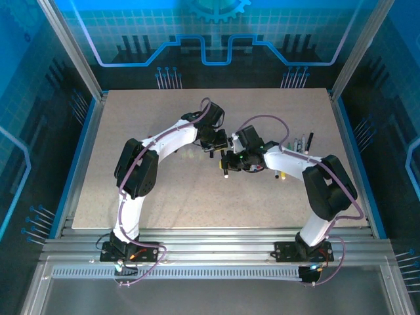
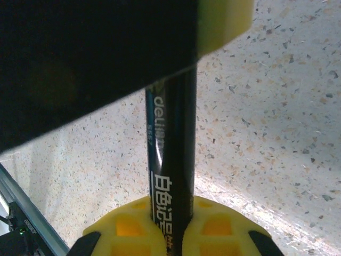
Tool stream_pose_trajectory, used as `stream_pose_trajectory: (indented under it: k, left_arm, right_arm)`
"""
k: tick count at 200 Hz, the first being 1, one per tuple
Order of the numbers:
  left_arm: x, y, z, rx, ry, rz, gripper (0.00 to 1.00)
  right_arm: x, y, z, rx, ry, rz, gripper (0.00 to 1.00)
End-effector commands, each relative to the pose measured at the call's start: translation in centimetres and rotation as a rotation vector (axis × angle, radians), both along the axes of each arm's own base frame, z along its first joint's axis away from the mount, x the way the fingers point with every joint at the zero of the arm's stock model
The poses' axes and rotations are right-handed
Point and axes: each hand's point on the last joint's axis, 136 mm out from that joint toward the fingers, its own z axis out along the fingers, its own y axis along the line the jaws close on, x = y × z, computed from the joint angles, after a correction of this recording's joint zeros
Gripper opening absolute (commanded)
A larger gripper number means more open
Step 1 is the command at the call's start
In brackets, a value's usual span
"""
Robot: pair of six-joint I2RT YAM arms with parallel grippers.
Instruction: Open the pen caps
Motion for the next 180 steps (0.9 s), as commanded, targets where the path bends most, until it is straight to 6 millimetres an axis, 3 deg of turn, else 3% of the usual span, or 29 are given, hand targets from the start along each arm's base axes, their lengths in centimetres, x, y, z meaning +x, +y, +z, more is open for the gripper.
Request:
stream_pose_trajectory:
  k: [1,15,25,53,80,128,132,180]
  left_arm:
    - [3.0,2.3,1.6,0.076,-0.079,0.080,0.00]
    - [4.3,2.9,1.6,0.099,-0.084,0.096,0.00]
    - [5.0,2.9,1.7,0.102,-0.089,0.097,0.00]
    - [5.9,1.9,2.0,0.089,-0.090,0.088,0.00]
    - [5.3,1.2,2.0,0.079,-0.078,0.056,0.00]
    - [2.2,1.6,-1.3,0.154,0.000,-0.015,0.00]
    - [2.0,1.6,-1.6,0.156,0.008,-0.018,0.00]
    - [0.1,1.9,-4.7,0.234,0.048,-0.044,0.00]
  right_arm:
    - [-4.8,0.7,0.8,0.022,0.055,0.076,0.00]
    - [-7.8,0.6,0.9,0.015,0.072,0.109,0.00]
    - [-10.3,-0.1,-0.1,-0.006,0.111,0.121,0.00]
    - [-12.0,-1.5,-0.6,-0.023,0.128,0.079,0.00]
    - [-10.0,-3.9,-0.2,-0.083,0.076,-0.020,0.00]
    - [-4.2,-13.0,0.3,-0.381,-0.006,-0.236,0.00]
    - [-3.1,-13.4,1.1,-0.386,-0.027,-0.250,0.00]
    - [0.6,-18.0,0.5,-0.554,-0.023,-0.292,0.00]
